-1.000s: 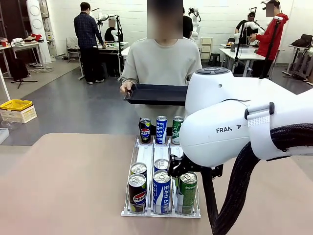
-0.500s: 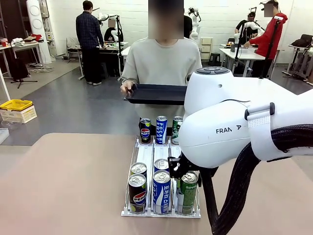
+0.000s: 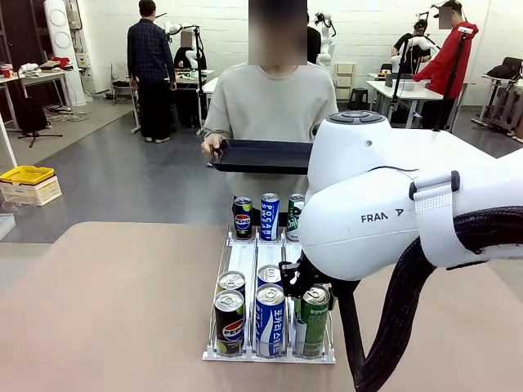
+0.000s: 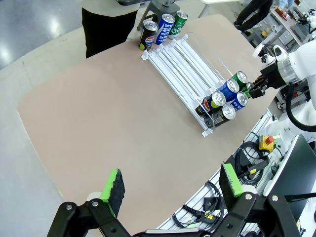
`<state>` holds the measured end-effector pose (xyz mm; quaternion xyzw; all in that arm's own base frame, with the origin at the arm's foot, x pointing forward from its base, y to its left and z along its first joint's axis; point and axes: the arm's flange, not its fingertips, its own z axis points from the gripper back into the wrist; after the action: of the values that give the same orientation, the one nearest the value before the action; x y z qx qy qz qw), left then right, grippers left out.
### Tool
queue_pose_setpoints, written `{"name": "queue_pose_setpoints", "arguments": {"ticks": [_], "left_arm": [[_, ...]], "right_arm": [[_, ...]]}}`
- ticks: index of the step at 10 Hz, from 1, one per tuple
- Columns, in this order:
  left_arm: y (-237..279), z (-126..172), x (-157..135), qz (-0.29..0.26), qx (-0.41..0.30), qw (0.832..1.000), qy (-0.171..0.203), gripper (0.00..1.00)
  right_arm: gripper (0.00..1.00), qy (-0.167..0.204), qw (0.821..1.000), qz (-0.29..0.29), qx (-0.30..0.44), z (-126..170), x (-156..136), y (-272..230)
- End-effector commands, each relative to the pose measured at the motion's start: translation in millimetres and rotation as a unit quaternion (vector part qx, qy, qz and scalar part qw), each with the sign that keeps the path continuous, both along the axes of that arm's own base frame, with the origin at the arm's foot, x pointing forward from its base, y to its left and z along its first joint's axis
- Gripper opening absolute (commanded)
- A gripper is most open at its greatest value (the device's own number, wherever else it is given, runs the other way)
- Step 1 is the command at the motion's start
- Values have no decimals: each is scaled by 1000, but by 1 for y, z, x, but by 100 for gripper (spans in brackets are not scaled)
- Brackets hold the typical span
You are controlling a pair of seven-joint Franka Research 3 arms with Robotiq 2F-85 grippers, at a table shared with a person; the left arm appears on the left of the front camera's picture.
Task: Retrieve and hand over the desired beverage to the person.
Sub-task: Pick up a can of the same type that the person held from the Automatic Can Dispenser.
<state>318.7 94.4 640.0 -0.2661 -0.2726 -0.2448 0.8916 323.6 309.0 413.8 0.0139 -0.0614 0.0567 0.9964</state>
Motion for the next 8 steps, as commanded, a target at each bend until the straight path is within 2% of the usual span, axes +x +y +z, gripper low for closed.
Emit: {"name": "queue_pose_setpoints", "arguments": {"ticks": [1, 2, 4, 6, 7, 8], "left_arm": [[3, 1, -1, -7, -2, 1000, -2, 100], [3, 1, -1, -7, -2, 1000, -2, 100], [3, 1, -1, -7, -2, 1000, -2, 100], [3, 1, -1, -7, -2, 1000, -2, 100], [3, 1, -1, -7, -2, 1000, -2, 100], [3, 1, -1, -7, -2, 1000, -2, 100]], "right_arm": [[0, 4, 1000, -11, 2, -5, -1, 1], [0, 17, 1000, -13, -15, 9, -13, 4], [0, 27, 999, -14, -40, 64, -40, 7], [0, -3, 998, -31, -59, 147, -59, 10], [0, -32, 996, -47, -69, 186, -64, 13], [0, -44, 995, -51, -68, 222, -65, 19]]}}
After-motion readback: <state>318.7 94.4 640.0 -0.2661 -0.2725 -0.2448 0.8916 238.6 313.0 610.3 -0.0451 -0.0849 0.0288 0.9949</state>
